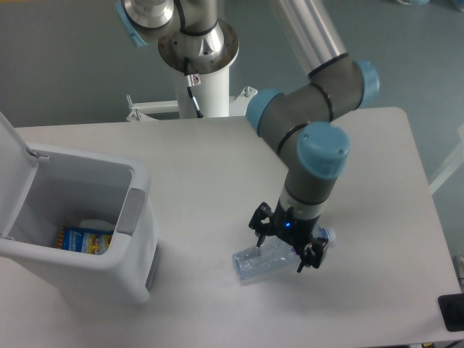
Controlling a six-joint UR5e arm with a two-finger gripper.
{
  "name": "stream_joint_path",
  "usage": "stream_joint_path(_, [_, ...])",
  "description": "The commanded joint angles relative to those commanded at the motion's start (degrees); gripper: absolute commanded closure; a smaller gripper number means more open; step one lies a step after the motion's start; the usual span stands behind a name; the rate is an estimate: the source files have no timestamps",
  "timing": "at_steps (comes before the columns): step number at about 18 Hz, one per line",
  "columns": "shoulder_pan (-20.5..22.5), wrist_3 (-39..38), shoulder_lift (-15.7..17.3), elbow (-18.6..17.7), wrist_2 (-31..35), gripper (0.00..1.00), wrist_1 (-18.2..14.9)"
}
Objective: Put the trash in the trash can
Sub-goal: 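Lower the gripper and close it around the bottle's body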
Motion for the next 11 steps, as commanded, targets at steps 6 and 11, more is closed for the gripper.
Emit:
stream_joint_path(6, [-1.6, -0.1, -2.1, -0.2, 0.2, 0.00, -0.4])
stream_joint_path(11, [-3.1, 0.0, -4.2, 0.4, 3.6, 0.00, -0.5])
